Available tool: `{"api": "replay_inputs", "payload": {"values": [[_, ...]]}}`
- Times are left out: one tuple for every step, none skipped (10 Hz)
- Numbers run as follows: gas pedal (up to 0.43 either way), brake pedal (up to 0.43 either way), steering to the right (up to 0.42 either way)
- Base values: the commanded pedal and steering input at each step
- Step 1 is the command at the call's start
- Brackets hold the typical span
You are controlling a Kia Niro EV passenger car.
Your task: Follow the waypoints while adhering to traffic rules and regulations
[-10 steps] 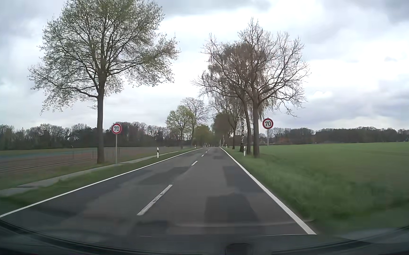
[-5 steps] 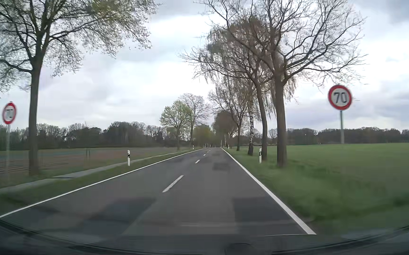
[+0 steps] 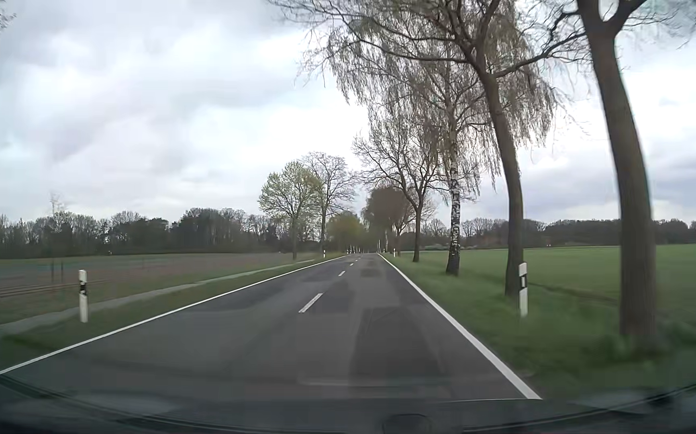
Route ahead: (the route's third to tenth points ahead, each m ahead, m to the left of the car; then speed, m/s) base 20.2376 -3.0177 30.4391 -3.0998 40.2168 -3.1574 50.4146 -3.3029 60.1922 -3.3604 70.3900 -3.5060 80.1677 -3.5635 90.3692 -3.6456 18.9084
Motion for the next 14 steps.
{"api": "replay_inputs", "payload": {"values": [[0.087, 0.000, -0.003], [0.087, 0.000, -0.004], [0.098, 0.000, -0.003], [0.098, 0.000, -0.002], [0.098, 0.000, -0.002], [0.098, 0.000, -0.001], [0.110, 0.000, -0.001], [0.110, 0.000, -0.001], [0.110, 0.006, -0.002], [0.110, 0.000, -0.004], [0.110, 0.000, -0.004], [0.110, 0.000, -0.004], [0.098, 0.000, -0.002], [0.098, 0.000, -0.002]]}}
